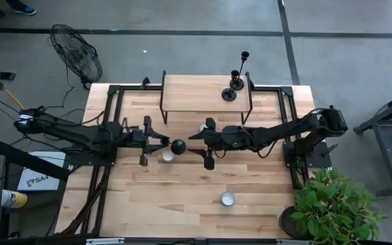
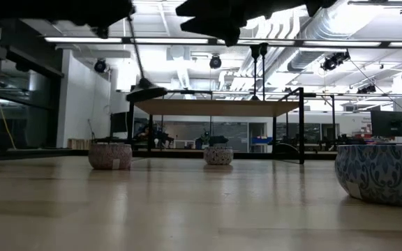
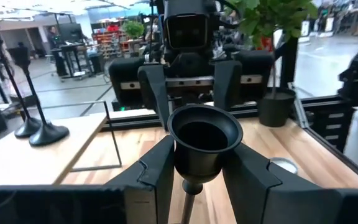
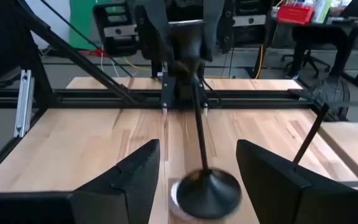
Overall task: Pick & Place candle stick holders
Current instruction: Put the black candle holder on the shelf
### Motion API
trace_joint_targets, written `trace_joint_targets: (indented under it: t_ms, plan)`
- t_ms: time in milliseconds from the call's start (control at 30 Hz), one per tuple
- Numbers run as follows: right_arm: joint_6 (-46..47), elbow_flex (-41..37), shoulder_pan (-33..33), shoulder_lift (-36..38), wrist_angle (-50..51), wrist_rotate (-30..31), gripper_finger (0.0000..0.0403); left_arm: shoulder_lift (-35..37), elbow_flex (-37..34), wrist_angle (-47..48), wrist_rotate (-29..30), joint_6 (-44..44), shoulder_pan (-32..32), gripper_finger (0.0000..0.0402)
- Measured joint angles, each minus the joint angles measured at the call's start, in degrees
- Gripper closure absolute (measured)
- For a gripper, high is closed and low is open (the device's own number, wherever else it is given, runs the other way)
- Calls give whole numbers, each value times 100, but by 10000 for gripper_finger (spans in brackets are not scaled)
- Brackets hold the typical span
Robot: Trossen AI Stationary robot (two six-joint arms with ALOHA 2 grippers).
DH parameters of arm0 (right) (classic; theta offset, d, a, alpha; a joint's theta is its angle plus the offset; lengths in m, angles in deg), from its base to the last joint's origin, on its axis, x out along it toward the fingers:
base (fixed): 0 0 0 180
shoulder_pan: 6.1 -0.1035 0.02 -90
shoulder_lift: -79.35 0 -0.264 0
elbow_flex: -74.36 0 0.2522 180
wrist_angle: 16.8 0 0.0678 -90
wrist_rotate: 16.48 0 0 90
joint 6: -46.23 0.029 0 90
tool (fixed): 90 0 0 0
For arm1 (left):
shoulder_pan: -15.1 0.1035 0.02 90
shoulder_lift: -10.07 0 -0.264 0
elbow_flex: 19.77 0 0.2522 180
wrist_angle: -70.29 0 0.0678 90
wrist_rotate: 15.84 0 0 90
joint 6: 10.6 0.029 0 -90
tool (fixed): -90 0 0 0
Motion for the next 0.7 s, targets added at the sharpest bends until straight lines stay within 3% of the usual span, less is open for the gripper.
trace_joint_targets:
  t_ms: [400, 700]
  plan:
    - [-126, 142, 0, 0, -16, -165, 194, -1840, 1535, -2, 44, -10, 2, 286]
    - [-141, 142, -4, 0, -72, -252, 199, -2360, 1943, 2, 165, -62, 2, 286]
